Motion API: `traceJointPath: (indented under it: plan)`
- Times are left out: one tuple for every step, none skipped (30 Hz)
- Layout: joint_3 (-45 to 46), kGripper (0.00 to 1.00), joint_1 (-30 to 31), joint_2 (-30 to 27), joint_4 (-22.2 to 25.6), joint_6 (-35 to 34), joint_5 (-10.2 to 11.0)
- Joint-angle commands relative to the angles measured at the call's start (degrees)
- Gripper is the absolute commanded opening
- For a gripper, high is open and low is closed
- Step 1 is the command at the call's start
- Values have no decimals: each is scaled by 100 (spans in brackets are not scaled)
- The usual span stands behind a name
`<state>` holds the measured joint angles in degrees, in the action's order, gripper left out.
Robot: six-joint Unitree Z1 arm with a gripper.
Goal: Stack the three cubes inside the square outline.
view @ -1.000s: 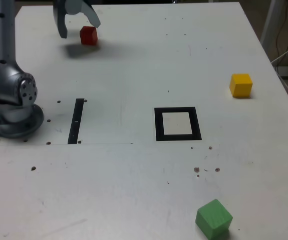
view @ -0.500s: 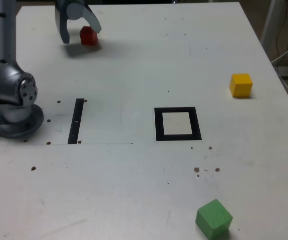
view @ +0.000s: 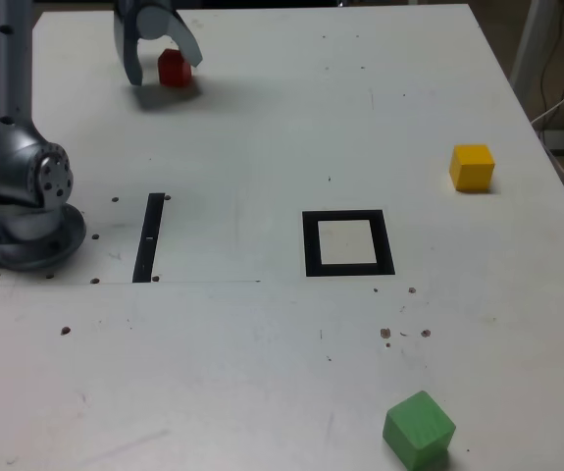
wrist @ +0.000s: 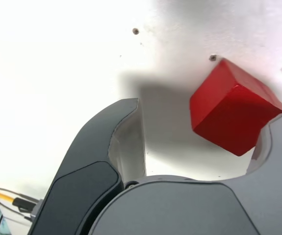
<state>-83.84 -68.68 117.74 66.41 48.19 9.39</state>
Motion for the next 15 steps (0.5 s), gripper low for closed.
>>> traceJointPath:
  plan:
    - [11,77,20,235,-1,-60,15]
    - [-13,75,22,250,-4,-79,15]
    - [-36,75,23,260,-8,-94,15]
    - [-55,74,23,268,-12,-103,13]
    - [-68,74,24,272,-15,-107,12]
    - [-73,74,25,273,-18,-108,11]
    - [-67,74,26,272,-24,-108,9]
    - [-59,73,26,271,-31,-108,8]
    - [-50,72,26,270,-39,-108,6]
    - [-44,71,26,267,-48,-108,4]
    - [-40,70,26,263,-58,-108,1]
    - [-39,69,26,259,-66,-108,-2]
    - [-40,68,27,255,-73,-108,-6]
    - [-40,67,26,253,-80,-108,-8]
    - [-40,67,26,250,-84,-108,-11]
